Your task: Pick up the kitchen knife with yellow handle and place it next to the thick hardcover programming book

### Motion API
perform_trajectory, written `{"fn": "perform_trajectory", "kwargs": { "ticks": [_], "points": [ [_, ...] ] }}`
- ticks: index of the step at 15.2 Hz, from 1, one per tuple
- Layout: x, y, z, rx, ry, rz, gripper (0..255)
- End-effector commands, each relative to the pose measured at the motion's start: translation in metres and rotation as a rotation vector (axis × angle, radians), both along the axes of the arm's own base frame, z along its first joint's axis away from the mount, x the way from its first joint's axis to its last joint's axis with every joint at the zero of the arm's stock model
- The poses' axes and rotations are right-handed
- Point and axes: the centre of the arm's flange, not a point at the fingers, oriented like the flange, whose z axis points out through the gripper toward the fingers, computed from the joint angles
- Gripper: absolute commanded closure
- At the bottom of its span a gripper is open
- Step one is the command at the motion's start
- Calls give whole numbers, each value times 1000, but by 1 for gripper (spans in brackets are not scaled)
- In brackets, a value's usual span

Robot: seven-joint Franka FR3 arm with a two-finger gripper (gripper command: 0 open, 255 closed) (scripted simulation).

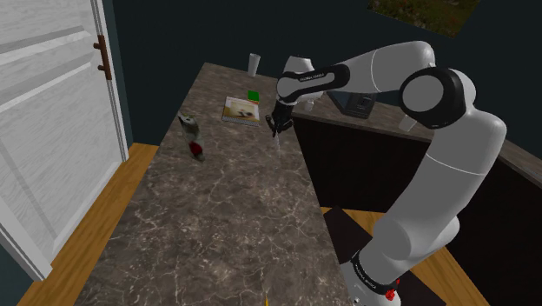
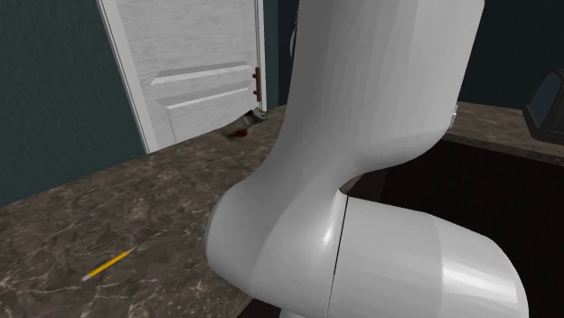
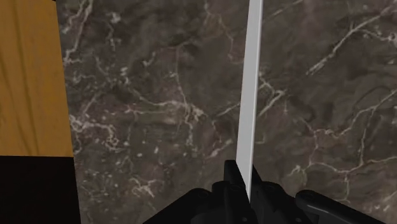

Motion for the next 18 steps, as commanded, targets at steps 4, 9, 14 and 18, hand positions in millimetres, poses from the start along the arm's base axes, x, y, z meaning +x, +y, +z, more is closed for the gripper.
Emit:
{"fn": "perform_trajectory", "kwargs": {
  "ticks": [4, 9, 14, 18],
  "points": [
    [-1, 2, -27, 0, 0, 0, 255],
    [-1, 2, -35, 0, 0, 0, 255],
    [-1, 2, -35, 0, 0, 0, 0],
    [-1, 2, -35, 0, 0, 0, 0]
  ]
}}
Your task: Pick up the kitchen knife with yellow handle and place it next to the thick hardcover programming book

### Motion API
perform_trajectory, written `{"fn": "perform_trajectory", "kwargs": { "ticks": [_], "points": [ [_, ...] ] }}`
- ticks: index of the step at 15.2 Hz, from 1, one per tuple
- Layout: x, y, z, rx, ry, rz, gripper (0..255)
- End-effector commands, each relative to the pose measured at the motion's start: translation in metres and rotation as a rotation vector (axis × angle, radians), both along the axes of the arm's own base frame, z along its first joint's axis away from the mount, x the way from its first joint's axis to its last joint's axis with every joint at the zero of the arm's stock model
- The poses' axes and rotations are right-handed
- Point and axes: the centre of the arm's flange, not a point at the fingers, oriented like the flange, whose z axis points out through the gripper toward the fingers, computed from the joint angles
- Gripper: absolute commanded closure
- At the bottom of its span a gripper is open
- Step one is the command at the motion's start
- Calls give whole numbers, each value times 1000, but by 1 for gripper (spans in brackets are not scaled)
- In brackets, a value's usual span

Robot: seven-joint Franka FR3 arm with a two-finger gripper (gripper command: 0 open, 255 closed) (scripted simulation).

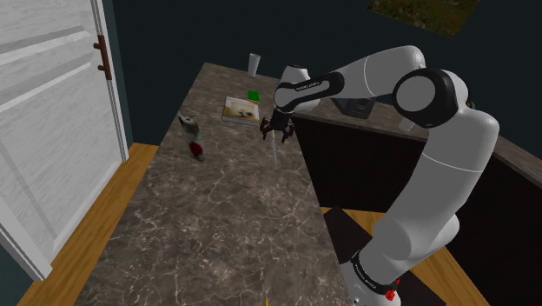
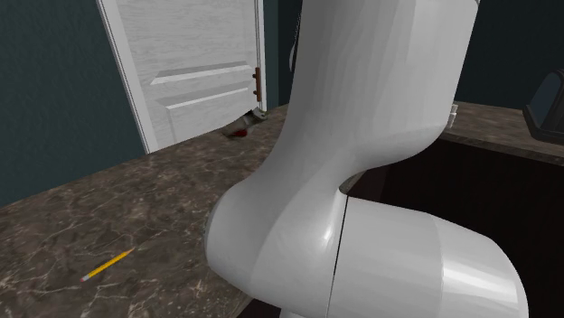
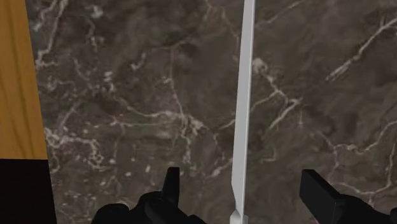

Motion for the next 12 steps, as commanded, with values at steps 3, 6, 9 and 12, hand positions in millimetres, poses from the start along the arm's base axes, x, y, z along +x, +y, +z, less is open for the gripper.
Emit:
{"fn": "perform_trajectory", "kwargs": {
  "ticks": [3, 6, 9, 12],
  "points": [
    [0, 0, 26, 0, 0, 0, 0],
    [-1, 1, 50, 0, 0, 0, 0],
    [-1, 1, 50, 0, 0, 0, 0],
    [-1, 1, 50, 0, 0, 0, 0]
  ]
}}
